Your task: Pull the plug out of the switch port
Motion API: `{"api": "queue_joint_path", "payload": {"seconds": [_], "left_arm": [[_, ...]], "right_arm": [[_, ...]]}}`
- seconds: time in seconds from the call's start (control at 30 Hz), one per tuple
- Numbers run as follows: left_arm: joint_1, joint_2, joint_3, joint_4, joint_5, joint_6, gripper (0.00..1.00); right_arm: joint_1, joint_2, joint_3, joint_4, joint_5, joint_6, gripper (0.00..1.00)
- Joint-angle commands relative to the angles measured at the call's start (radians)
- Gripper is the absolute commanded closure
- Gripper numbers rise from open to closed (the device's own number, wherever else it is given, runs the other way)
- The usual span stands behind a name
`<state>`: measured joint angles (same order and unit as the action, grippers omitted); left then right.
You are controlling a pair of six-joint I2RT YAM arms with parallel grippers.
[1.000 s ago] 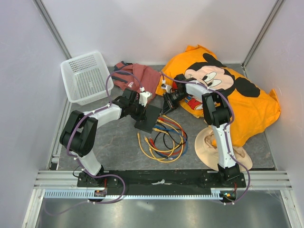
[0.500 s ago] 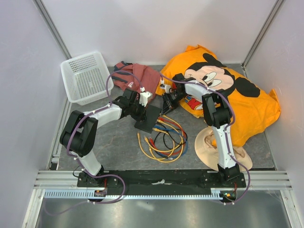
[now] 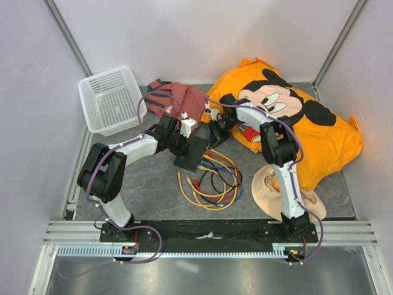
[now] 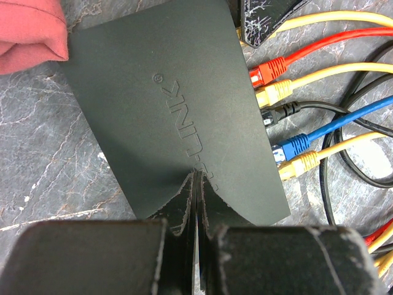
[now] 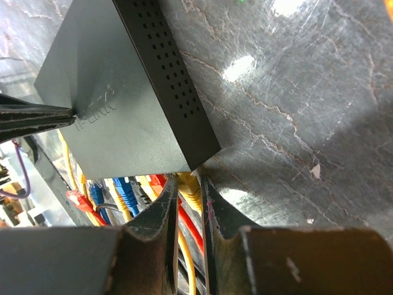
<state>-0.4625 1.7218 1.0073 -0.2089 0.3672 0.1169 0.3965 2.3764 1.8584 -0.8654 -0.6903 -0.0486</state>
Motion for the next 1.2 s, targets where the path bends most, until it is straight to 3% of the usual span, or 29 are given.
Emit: {"api": "queue_joint_path", "payload": {"seconds": [0.0, 0.37, 1.17], "left_arm": [[-0.007, 0.022, 0.016, -0.027, -0.034, 0.001, 0.98], [-0.01, 0.025, 0.022, -0.029, -0.034, 0.001, 0.98], [-0.011, 0.032, 0.028, -0.032, -0.034, 0.006, 0.98]], "right_arm": [[0.018, 0.133, -0.076, -0.08, 0.498, -0.059, 1.0], [0.062, 0.133, -0.082, -0.096, 0.561, -0.068, 1.0], [0.082, 0.061, -0.165, -0.19, 0.522, -0.109, 1.0]]}}
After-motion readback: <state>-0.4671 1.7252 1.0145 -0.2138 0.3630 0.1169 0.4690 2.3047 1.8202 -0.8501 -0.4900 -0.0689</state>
